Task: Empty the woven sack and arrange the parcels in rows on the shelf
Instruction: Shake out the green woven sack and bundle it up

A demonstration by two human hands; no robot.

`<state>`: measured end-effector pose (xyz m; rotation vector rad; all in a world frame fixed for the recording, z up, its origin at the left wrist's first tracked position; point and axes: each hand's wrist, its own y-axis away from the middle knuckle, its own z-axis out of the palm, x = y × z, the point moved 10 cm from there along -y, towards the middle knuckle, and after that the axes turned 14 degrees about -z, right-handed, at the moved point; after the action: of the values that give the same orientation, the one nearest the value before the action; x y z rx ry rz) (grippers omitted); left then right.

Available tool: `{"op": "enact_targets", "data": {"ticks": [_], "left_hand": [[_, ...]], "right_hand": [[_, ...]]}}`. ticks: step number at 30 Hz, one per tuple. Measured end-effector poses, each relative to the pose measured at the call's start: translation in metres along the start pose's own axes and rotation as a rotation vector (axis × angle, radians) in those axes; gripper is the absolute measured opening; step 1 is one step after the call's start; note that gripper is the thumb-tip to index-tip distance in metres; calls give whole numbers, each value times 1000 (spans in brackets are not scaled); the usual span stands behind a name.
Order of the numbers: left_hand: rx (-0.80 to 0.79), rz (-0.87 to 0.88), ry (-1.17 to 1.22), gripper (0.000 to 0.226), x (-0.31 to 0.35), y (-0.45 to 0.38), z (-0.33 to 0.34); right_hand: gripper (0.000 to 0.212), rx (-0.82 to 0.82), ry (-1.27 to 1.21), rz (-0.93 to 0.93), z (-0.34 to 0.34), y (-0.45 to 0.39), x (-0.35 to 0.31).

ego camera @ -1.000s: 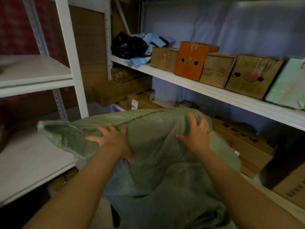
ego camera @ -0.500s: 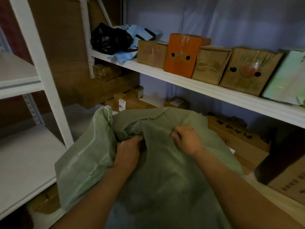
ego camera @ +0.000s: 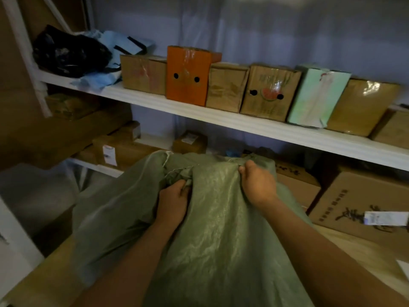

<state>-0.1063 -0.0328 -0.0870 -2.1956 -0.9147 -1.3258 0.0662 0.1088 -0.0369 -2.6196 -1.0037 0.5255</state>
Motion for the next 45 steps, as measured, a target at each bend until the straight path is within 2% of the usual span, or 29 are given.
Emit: {"op": "enact_targets", "data": {"ticks": [3,7,9,11,14,18,20,25,30,34,38,40,42,43,45], "left_hand": [[-40,-24,-16,25,-5,-9,-5],[53,-187,87,26,-50,-23,-42],[85,-235,115,24,-64,-22,-57],[68,-238,98,26,-63,-20,-63],[25,-252,146,28,-59,-17,-58],[-60,-282,256,21,-44,-14,-32],[-77,-280,271,28,-28,-12,-14],[-209,-262,408,21,18,-9,40],[-282,-244,574,22,65,-29,83],[-220,-139,369,23,81,-54,97],[-91,-85,-12,22,77,-71,94],[-48,-42,-32,21,92,-70,89],[-4,58,81,34,122,-61,82],[-32,156,55,42,143,-52,86],[-229,334,-233,59,169,-36,121]], "right_hand": [[33,-140,-9,-7,22,8,-22],[31,-173,-349,-89,51,14,-81],[31,-205,-432,-140,59,9,-114],[35,-297,-413,-175,69,8,-140],[39,-415,-259,-181,71,13,-152],[39,-384,-65,-104,41,15,-118],[39,-365,-32,-23,27,17,-87],[38,-340,-7,111,4,24,-16],[38,-260,-150,167,-7,27,45],[31,-127,-290,237,-11,22,91],[25,-47,-370,195,-10,0,101],[21,26,-440,149,-15,-14,96],[23,80,-498,106,-21,-28,90],[22,83,-503,76,-24,-33,86],[18,58,-485,9,-31,-40,79]]}}
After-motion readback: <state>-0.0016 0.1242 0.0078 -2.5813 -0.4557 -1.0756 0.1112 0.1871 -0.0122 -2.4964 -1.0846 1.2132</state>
